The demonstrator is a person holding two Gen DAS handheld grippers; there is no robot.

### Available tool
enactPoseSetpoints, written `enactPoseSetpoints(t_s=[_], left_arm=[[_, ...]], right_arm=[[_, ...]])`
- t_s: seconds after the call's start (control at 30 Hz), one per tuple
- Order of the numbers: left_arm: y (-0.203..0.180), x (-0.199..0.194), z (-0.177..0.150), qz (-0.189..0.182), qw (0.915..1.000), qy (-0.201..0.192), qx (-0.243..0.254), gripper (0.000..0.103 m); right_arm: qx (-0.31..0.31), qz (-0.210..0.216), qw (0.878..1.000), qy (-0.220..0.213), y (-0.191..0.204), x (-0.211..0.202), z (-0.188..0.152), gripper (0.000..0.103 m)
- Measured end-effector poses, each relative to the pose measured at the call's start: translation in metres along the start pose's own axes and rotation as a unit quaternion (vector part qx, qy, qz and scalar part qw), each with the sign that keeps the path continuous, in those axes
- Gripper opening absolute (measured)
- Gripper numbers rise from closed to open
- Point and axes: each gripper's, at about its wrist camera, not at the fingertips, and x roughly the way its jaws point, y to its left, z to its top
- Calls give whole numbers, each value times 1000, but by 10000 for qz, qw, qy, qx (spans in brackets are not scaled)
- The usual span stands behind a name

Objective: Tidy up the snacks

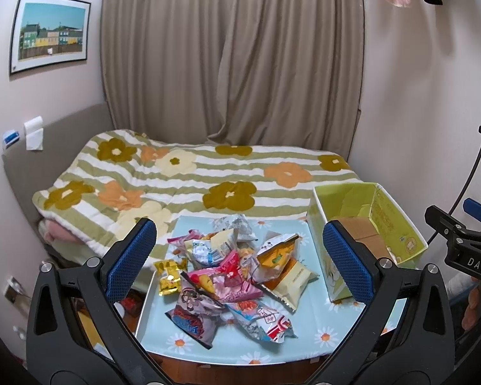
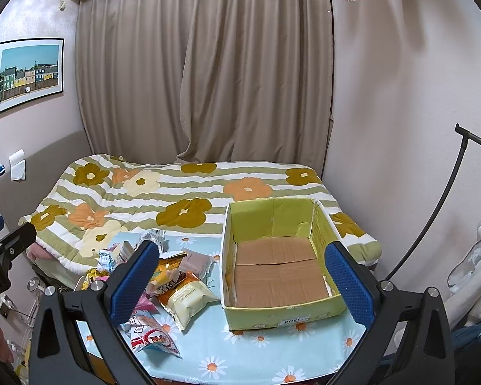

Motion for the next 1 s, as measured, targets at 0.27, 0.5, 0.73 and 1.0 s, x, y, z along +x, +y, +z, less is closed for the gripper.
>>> enactPoseSetpoints(t_s=[0.27,0.5,0.73,1.0], left_arm=[[0,-2,2,0,10000,1,2,103],[-1,-1,2,-9,10000,10,-8,103],[-2,-1,3,-48,10000,19,-11,103],[-2,1,6,6,10000,73,-37,103]], right_arm=[[5,11,10000,-10,0,0,0,103],[14,13,10000,-4,0,0,1,103],[9,16,10000,-7,1,-1,2,103],[6,72,10000,63,3,-1,3,103]])
